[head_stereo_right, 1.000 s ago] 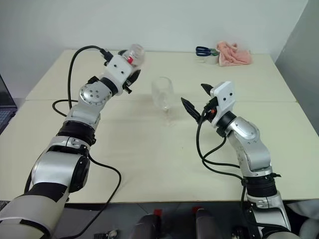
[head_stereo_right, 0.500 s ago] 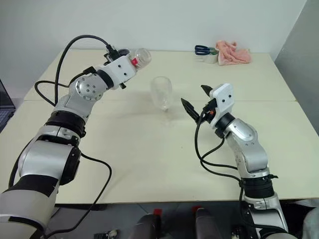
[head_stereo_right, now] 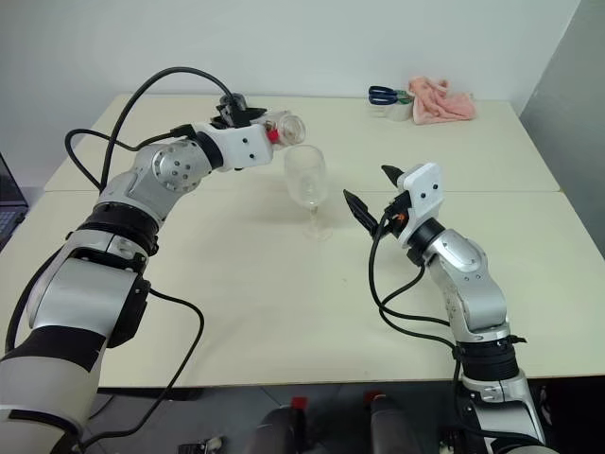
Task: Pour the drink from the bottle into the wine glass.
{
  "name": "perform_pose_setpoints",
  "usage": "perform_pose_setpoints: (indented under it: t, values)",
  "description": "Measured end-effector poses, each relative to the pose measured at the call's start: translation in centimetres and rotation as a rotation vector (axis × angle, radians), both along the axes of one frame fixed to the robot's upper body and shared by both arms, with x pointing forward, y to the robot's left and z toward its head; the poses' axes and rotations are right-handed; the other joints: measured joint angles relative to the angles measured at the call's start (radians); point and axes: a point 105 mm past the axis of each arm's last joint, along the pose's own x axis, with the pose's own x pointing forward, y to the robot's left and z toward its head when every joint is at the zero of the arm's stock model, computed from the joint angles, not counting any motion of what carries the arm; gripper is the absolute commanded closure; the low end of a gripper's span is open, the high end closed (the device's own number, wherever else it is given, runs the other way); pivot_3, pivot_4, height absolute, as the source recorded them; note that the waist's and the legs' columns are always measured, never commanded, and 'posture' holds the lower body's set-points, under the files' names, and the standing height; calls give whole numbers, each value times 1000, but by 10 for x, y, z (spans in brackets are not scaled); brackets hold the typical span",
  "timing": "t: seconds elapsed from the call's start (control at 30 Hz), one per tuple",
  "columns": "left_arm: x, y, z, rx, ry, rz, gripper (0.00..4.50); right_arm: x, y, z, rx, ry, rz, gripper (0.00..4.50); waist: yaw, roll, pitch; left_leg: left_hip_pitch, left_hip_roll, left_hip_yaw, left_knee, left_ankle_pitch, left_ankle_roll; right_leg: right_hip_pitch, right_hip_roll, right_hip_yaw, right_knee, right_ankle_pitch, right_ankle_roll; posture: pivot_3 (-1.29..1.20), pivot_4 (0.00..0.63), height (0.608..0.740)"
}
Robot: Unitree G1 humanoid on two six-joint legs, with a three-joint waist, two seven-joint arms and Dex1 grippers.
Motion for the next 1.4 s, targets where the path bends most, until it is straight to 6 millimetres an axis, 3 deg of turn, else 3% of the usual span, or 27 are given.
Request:
perform_pose_setpoints:
  t: [0.57, 0.73, 1.4]
  values:
    - [-1, 3, 11, 174, -70, 6, 2892, 0, -1, -2, 0, 5, -2, 0, -5, 0, 0, 0, 0, 0, 1, 0, 0, 0, 0, 0, 1, 0, 0, 0, 150, 740]
    - [-1, 7, 20, 187, -100, 24, 2892, 0, -1, -2, 0, 5, -1, 0, -6, 0, 0, 0, 0, 0, 2, -1, 1, 0, 0, 0, 3, 0, 0, 0, 150, 740]
    - [0, 13, 23, 241, -115, 43, 2892, -1, 0, -2, 2, 5, 2, 0, -9, 0, 0, 0, -1, 0, 15, -2, 4, 1, 1, 1, 15, 0, 0, 0, 150, 740]
